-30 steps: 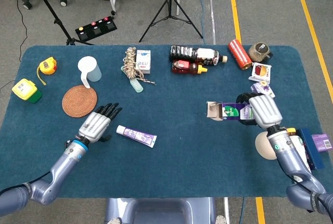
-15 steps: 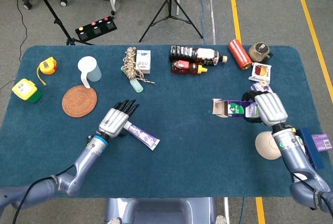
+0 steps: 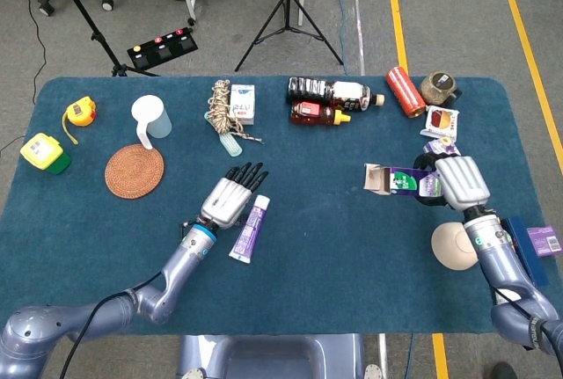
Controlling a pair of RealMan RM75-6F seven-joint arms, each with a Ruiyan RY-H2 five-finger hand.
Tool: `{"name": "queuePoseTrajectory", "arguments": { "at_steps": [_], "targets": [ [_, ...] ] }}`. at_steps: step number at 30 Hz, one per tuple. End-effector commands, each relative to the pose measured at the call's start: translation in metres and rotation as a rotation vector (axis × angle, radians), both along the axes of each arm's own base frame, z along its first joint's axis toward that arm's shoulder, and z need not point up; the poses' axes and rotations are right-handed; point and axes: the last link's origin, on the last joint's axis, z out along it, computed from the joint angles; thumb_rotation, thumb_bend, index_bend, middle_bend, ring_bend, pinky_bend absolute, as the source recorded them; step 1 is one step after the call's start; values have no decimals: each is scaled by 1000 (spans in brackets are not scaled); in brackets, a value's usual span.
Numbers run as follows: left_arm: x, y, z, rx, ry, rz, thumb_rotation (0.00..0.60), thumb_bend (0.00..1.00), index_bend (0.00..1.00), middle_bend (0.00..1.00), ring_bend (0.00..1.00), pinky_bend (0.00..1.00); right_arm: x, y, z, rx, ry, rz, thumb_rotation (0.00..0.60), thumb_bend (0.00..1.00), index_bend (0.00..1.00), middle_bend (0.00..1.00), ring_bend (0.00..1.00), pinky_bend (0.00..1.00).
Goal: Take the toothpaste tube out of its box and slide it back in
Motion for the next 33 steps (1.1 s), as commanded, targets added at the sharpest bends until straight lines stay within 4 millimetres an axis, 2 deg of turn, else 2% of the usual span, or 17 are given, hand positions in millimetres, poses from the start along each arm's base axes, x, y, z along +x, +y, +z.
{"name": "queuePoseTrajectory", "arguments": {
  "at_steps": [1,7,11,16,22,27,33],
  "targets": [
    [5,-4,4,6,-24,-24,600,212,0,0,0,134,1,1,2,-3,-4,4,600,444,474,565,593,635],
    [7,-13,16,-27,-72,-3,600,211,0,0,0,134,3,3,3,-2,-10,13,600,446,474,565,594,635],
    [17,-27,23,-80,-106,-11,600,209,0,0,0,132,5,5,4,-5,-16,18,600,445,474,565,594,635],
    [21,-41,16,-125,-102,-15,600,205,0,0,0,130,5,6,5,-7,-16,17,600,445,474,565,595,635],
    [21,-48,2,-149,-89,-6,600,203,0,0,0,126,5,6,5,-6,-17,14,600,446,474,565,596,635],
    [17,-47,-10,-163,-87,23,600,202,0,0,0,126,5,6,4,-4,-15,13,600,444,474,565,596,635],
    [6,-39,-7,-144,-76,48,600,203,0,0,0,126,6,5,3,-3,-16,13,600,445,474,565,596,635]
  ]
}}
